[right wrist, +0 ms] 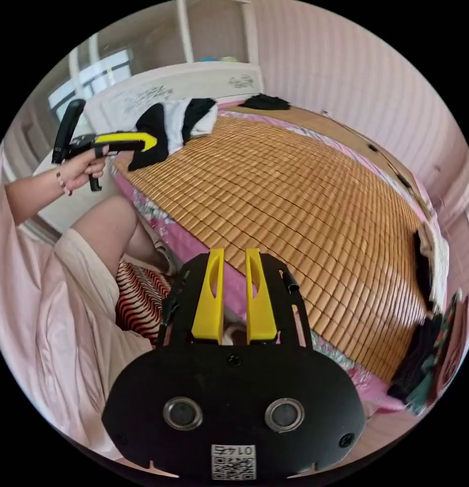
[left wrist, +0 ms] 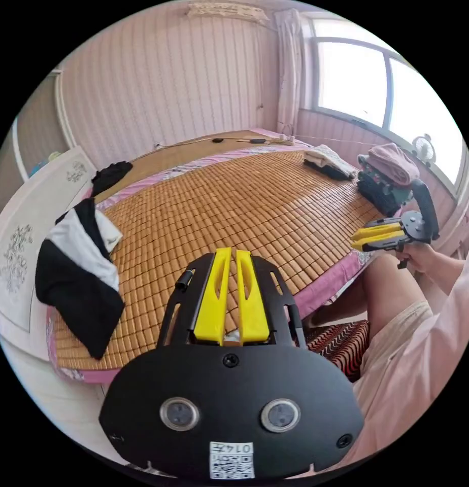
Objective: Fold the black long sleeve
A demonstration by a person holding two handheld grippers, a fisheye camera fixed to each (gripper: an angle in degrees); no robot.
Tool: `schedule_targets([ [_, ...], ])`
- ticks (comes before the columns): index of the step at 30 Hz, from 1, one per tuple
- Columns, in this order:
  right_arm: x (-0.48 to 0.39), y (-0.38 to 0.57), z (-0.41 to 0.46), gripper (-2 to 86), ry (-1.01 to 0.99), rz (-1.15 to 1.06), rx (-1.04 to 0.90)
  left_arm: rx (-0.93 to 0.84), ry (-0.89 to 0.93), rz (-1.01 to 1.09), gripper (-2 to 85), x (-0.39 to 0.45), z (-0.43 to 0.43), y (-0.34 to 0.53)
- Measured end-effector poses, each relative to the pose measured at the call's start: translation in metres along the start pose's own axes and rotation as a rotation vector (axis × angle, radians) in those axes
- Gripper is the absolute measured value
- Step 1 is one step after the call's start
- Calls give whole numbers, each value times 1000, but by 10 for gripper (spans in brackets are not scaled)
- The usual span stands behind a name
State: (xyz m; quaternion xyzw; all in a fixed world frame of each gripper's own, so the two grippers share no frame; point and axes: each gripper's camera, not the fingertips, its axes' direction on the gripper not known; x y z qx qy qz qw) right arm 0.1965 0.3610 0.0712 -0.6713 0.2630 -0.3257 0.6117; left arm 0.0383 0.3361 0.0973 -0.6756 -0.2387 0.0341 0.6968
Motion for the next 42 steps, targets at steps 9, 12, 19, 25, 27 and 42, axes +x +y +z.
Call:
schedule_targets([
  [9, -129, -141, 18, 86, -202, -390, -7, 102, -149, -521, 77, -163, -109, 153],
  [12, -177, -185, 37, 87, -247, -482, -21, 65, -188, -682, 79, -217, -127, 202],
  [19, -279, -287, 93, 85, -266, -662, -28, 5, -143, -904, 76, -327, -135, 278],
  [25, -335, -354, 155, 86, -260, -659, -112, -56, -70, -904, 67, -387, -122, 286],
  [27, -343, -369, 173, 87, -288, -619, -153, -90, -30, -908, 8, -399, -118, 288],
  [42, -281, -373, 215, 12, -445, -319, -239, 73, -6, -385, 30, -390, -212, 289],
])
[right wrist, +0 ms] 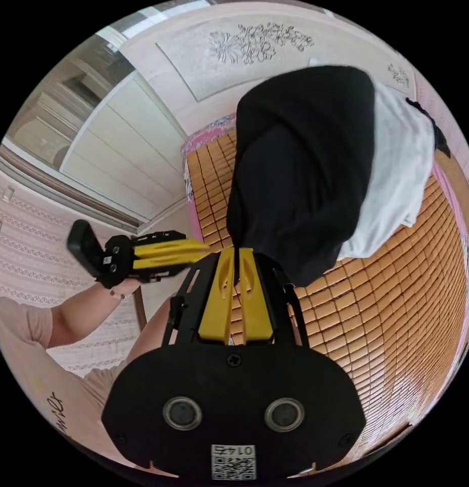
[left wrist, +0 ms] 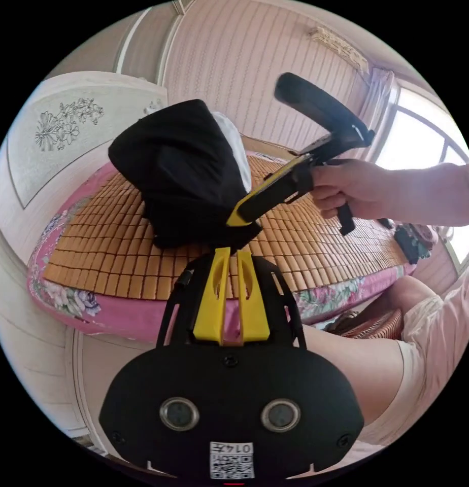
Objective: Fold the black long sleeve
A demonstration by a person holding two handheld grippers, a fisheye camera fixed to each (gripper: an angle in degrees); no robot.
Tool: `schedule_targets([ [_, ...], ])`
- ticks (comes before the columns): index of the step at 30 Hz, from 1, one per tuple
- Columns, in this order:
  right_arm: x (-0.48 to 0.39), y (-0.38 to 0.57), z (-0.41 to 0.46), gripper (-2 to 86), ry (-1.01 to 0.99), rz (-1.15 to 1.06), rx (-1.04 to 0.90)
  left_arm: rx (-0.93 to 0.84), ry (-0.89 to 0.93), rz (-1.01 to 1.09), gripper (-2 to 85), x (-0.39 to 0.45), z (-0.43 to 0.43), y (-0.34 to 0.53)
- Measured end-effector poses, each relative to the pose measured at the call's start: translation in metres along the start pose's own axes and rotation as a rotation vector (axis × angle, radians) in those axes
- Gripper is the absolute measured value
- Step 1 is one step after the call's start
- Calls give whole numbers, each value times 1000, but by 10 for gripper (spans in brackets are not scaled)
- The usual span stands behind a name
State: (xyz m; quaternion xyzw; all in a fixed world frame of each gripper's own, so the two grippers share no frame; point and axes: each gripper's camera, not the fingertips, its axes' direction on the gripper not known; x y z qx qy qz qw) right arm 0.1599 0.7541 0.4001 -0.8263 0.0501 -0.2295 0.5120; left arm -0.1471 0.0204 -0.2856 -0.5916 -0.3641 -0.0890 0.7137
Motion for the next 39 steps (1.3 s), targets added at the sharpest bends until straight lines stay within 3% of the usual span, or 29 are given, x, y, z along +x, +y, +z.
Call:
schedule_targets([
  [4, 29, 44, -61, 6, -56, 58, 169, -12, -265, -140, 91, -44, -10, 7],
  [8, 44, 97, -116, 5, -86, 122, 319, -56, -129, -275, 89, -79, 0, -18],
  [14, 57, 187, -203, 4, -181, 147, 560, -170, -83, -343, 0, -90, 3, -45],
  [18, 55, 250, -252, 4, -207, 109, 684, -30, -86, -210, -8, -60, -70, -46],
  [24, 55, 362, -313, 4, -213, 121, 875, 252, 13, -174, -10, -24, -190, -60],
  [28, 68, 449, -349, 4, -124, 208, 966, 346, 132, -121, -10, 5, -230, -98],
  [32, 92, 531, -392, 3, 14, 358, 1077, 330, 179, -43, -10, 39, -221, -139],
  [39, 124, 538, -537, 2, 350, 383, 1128, 400, 342, 3, -10, 108, -203, -279],
])
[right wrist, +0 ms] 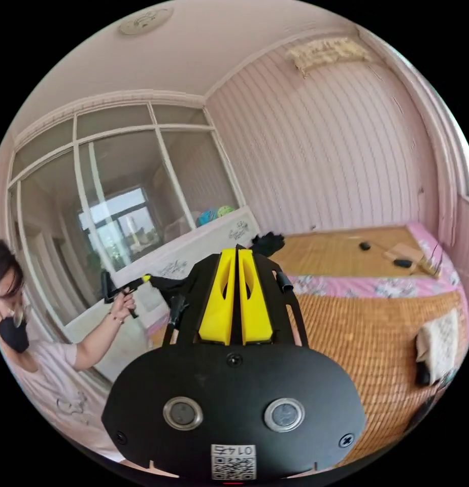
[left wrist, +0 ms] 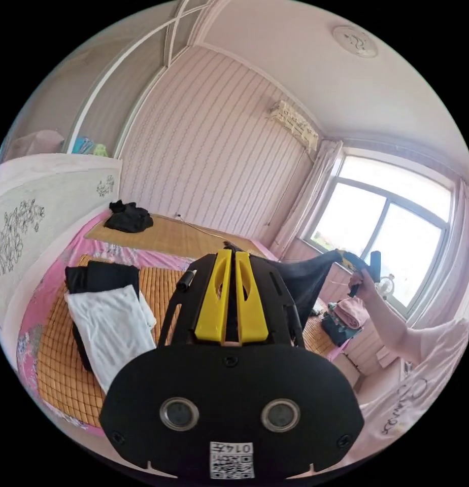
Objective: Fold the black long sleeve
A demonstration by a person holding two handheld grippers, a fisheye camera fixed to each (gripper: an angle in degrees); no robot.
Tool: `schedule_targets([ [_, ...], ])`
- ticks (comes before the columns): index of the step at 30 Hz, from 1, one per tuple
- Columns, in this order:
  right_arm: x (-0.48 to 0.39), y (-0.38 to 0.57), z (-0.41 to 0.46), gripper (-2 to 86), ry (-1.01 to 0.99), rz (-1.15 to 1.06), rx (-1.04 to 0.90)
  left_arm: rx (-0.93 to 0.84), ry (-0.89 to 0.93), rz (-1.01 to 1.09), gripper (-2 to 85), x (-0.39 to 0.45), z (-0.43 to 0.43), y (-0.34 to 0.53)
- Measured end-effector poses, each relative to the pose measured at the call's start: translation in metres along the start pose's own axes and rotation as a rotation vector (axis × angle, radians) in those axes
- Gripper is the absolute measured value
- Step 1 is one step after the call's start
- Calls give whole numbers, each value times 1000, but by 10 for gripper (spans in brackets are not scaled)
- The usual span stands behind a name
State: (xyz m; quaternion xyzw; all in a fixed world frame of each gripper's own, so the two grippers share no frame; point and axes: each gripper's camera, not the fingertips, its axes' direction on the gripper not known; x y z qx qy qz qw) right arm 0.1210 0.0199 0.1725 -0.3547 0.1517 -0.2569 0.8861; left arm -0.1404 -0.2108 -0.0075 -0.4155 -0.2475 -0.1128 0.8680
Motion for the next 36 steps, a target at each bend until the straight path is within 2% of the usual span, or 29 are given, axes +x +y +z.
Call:
schedule_targets([
  [3, 10, -74, -42, 2, -125, 28, 239, 62, -94, 135, -10, 46, 27, -69],
  [4, 2, -89, -62, 2, -115, -10, 326, 124, -67, 135, -10, 60, 27, -96],
  [7, -27, -92, -90, 3, -28, -190, 351, 222, 53, 145, -10, 94, 25, -137],
  [11, -13, -12, -96, 4, 12, -221, 195, 143, 30, 275, -9, 129, 47, -127],
  [14, 27, 89, -74, 4, 132, -131, -16, -37, 13, 344, -7, 127, 89, -75],
  [15, 38, 111, -68, 4, 142, -96, -70, -132, 3, 327, -7, 118, 111, -46],
  [17, 81, 202, -38, 4, 133, 113, -270, -273, 0, 257, -7, 97, 146, 4],
  [20, 114, 297, -6, 4, 110, 341, -465, -514, 22, 41, -6, 54, 205, 96],
  [23, 126, 350, 16, 4, 160, 429, -645, -689, -20, -99, -6, 28, 245, 169],
  [26, 130, 373, 27, 2, 124, 483, -776, -807, -45, -152, -3, 21, 269, 207],
  [30, 120, 381, 34, 1, 187, 412, -908, -933, -87, -125, 3, 27, 295, 226],
  [36, 103, 383, 59, 3, 229, 327, -1020, -973, -48, -90, 4, 35, 327, 225],
])
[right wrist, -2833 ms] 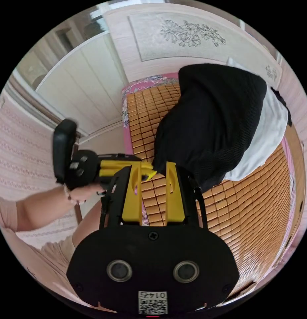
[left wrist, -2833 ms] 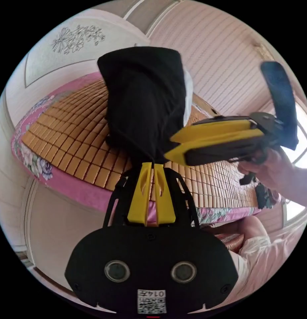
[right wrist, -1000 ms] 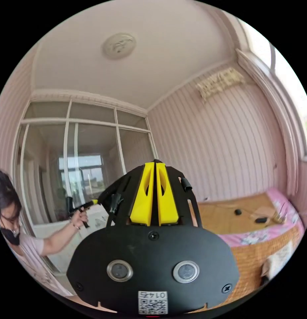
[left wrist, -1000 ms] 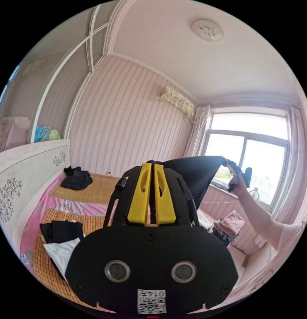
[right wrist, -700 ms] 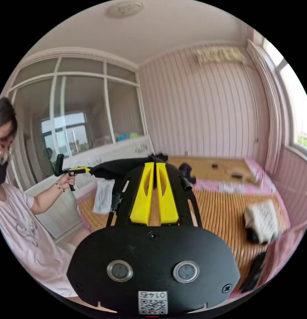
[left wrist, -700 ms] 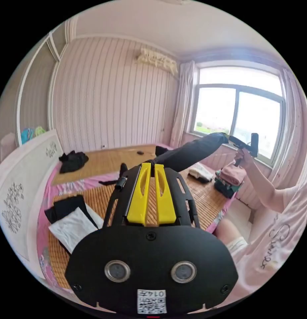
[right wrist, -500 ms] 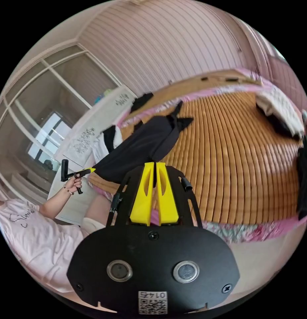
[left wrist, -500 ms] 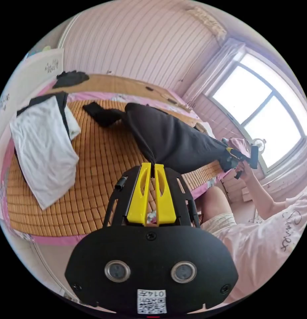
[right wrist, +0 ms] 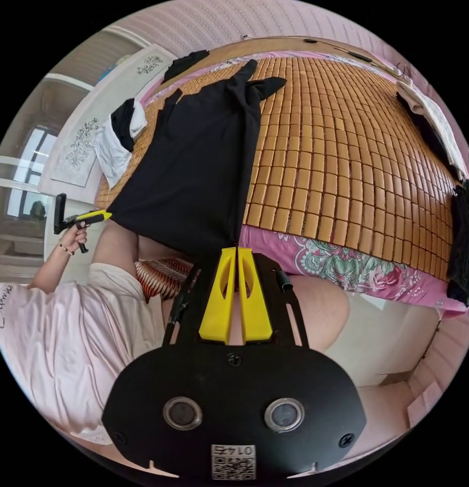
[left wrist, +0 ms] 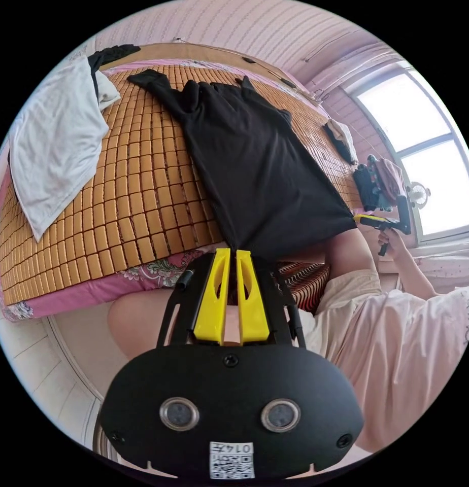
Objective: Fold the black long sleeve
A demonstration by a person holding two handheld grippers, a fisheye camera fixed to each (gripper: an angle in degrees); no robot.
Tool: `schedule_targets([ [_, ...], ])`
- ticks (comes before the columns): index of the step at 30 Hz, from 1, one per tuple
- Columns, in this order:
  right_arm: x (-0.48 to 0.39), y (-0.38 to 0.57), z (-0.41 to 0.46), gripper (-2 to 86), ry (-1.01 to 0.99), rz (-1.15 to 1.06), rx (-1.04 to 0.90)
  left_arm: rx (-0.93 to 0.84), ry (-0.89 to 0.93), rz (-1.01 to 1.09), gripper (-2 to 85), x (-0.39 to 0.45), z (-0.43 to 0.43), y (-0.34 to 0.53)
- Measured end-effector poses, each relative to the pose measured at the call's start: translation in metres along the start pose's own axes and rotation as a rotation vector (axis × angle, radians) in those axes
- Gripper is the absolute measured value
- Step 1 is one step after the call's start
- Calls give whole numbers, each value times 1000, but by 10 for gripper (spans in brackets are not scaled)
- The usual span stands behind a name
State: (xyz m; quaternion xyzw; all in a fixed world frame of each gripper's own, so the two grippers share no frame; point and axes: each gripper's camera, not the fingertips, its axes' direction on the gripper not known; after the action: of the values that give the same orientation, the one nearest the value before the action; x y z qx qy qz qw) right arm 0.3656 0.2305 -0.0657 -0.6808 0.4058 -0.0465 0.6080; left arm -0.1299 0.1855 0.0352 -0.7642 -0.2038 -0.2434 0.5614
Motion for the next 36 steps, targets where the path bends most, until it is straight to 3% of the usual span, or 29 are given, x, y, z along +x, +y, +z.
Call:
schedule_targets([
  [4, -6, -7, 17, 13, 31, 3, -91, -36, -41, 0, 26, 6, 16, -17],
  [7, -7, -8, 6, 34, 85, 40, -8, -22, -26, -23, 55, 6, 26, -25],
  [12, -26, -50, -23, 65, 195, -96, 136, -11, -137, 19, 57, 14, 27, -53],
  [17, -55, -173, -27, 93, 183, -265, 309, 52, -173, 147, 53, 36, 42, -131],
  [22, -56, -289, -3, 86, 127, -250, 394, 122, -126, 264, 55, 65, 89, -260],
  [32, -38, -438, 87, 112, 151, -125, 280, 139, -146, 317, 64, 85, 184, -451],
  [36, -27, -449, 106, 55, 45, -50, 220, 94, -177, 303, 64, 87, 227, -491],
])
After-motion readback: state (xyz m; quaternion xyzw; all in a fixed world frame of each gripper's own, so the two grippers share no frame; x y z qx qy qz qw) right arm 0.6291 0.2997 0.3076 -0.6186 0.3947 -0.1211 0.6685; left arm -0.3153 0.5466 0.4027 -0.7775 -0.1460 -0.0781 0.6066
